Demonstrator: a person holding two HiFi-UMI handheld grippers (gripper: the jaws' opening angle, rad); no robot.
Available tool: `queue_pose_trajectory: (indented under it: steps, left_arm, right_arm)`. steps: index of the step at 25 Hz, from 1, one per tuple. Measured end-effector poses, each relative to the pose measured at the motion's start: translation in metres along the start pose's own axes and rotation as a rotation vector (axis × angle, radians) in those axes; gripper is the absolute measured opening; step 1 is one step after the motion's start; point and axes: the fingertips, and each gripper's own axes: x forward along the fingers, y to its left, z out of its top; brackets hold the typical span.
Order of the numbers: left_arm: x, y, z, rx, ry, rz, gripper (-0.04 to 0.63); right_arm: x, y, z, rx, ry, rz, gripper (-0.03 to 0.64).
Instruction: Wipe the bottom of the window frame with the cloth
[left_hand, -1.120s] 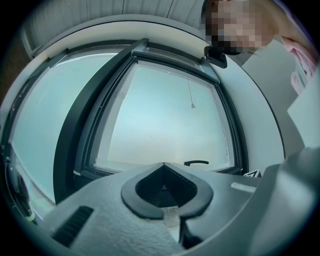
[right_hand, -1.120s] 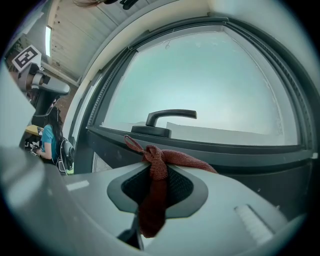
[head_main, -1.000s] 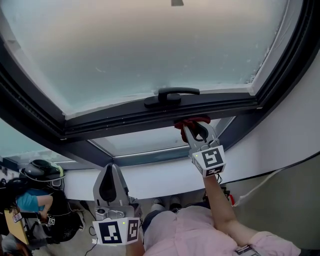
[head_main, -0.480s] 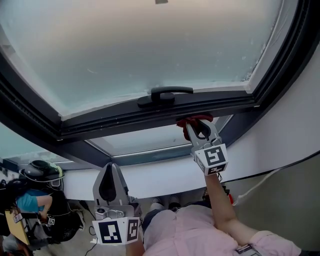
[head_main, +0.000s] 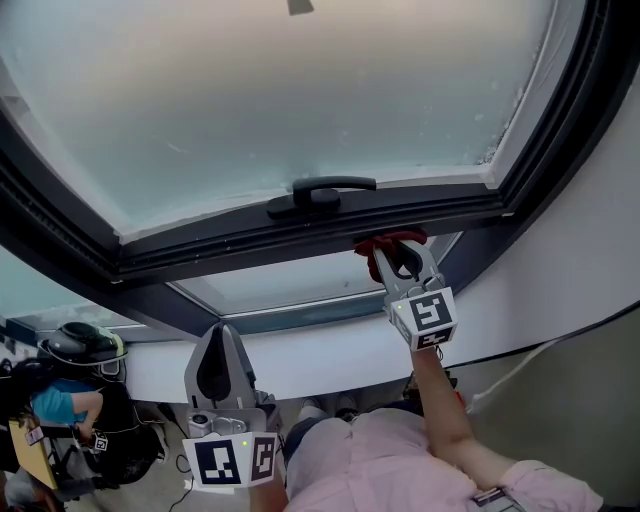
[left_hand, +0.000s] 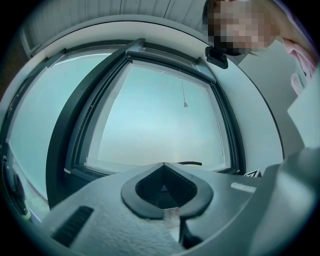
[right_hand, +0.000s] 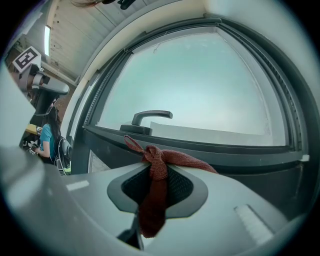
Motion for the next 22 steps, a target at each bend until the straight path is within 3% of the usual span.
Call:
queue_pose_trajectory:
  steps: [22]
  left_arm:
    - [0.002,-0.007,-0.003,-0.006,-0.002,-0.009,-0.006]
  right_arm:
    - [-0.012,-0.028,-0.005,-0.056,0.041,-0.073,0.075]
